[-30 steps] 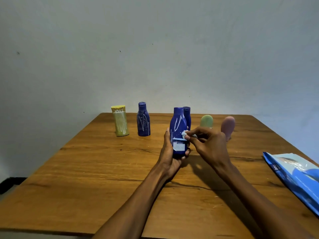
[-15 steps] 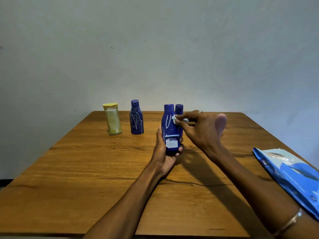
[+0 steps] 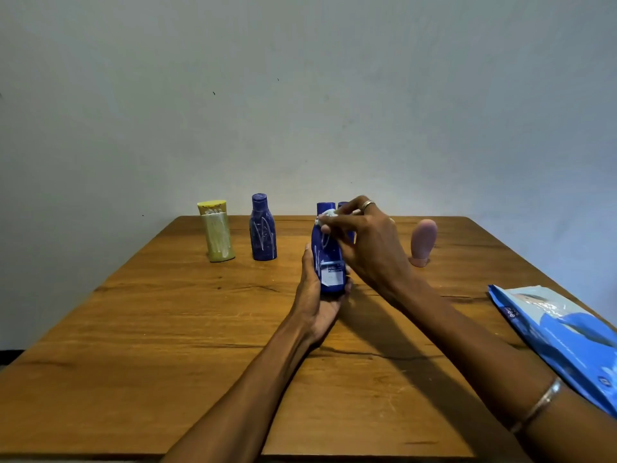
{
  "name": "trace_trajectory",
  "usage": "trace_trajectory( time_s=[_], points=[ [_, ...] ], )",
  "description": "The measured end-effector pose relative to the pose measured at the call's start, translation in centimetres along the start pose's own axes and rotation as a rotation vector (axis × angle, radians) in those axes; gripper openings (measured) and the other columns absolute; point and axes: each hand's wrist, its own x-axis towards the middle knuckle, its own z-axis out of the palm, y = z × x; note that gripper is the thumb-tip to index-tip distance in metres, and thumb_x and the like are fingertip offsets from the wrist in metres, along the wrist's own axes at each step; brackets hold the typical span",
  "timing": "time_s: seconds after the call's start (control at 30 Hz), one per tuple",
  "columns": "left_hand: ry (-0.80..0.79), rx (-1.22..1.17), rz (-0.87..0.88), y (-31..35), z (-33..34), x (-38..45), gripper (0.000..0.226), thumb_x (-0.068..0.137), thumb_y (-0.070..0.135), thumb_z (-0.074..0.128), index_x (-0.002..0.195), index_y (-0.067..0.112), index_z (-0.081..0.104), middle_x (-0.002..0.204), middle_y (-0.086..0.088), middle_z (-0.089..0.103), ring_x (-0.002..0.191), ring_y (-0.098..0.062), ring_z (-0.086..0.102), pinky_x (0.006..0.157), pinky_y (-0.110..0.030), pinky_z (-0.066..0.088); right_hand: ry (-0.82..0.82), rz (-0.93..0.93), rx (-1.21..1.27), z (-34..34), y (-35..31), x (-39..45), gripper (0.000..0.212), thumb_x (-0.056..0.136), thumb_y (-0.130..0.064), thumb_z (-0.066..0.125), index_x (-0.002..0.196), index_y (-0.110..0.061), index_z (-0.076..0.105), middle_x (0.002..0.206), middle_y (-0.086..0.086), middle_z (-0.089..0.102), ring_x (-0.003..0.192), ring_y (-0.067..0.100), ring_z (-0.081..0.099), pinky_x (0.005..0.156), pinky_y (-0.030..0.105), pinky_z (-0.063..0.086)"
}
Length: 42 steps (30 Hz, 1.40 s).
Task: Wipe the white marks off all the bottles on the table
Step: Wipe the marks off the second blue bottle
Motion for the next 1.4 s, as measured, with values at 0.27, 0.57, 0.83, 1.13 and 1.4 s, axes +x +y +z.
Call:
trace_trajectory(
  time_s=[0.27, 0.57, 0.83, 1.13, 1.4],
  points=[
    [-0.001, 0.075, -0.036, 0.0, 0.1, 0.0, 0.056, 0.098, 0.063, 0.044, 0.121, 0.016, 0.066, 0.087, -0.007, 0.068, 0.071, -0.014, 0.060, 0.065, -0.026, 0.043, -0.024, -0.019, -0.101, -0.9, 0.7, 1.8, 0.024, 0.091, -0.019, 0.077, 0.116, -0.017, 0.078, 0.115, 0.014, 0.066, 0.092, 0.023, 0.070, 0.077, 0.028, 0.056],
    [0.049, -0.015, -0.020, -0.3, -0.6, 0.2, 0.053, 0.095, 0.056, 0.054, 0.127, 0.014, 0.065, 0.126, -0.017, 0.071, 0.126, -0.030, 0.060, 0.115, -0.045, 0.042, -0.192, -0.164, -0.167, 0.5, 0.4, -3.1, 0.034, 0.082, -0.011, 0.082, 0.115, -0.015, 0.077, 0.104, 0.013, 0.068, 0.092, 0.025, 0.067, 0.073, 0.032, 0.058],
    [0.056, 0.037, -0.020, 0.1, -0.8, 0.5, 0.065, 0.099, 0.059, 0.048, 0.140, 0.010, 0.055, 0.097, -0.009, 0.068, 0.081, -0.015, 0.060, 0.068, -0.028, 0.051, -0.107, 0.023, -0.042, -0.3, 1.8, -3.4, 0.025, 0.082, -0.002, 0.081, 0.105, -0.012, 0.079, 0.108, 0.011, 0.074, 0.098, 0.023, 0.072, 0.078, 0.040, 0.063],
    [0.047, 0.106, 0.010, -0.4, -0.6, 0.6, 0.054, 0.096, 0.059, 0.050, 0.128, 0.018, 0.066, 0.126, -0.014, 0.068, 0.112, -0.024, 0.060, 0.104, -0.040, 0.048, -0.099, -0.100, -0.069, 0.0, 1.0, -2.5, 0.026, 0.082, -0.010, 0.084, 0.107, -0.011, 0.079, 0.108, 0.012, 0.072, 0.096, 0.023, 0.069, 0.076, 0.026, 0.054],
    [0.034, 0.220, 0.009, -0.3, -0.4, 0.4, 0.049, 0.100, 0.059, 0.044, 0.118, 0.021, 0.068, 0.091, -0.004, 0.074, 0.085, -0.015, 0.062, 0.076, -0.030, 0.049, 0.057, -0.016, -0.028, 0.6, 0.2, 1.4, 0.024, 0.092, -0.014, 0.076, 0.115, -0.011, 0.075, 0.109, 0.011, 0.073, 0.092, 0.021, 0.072, 0.080, 0.034, 0.061]
  ],
)
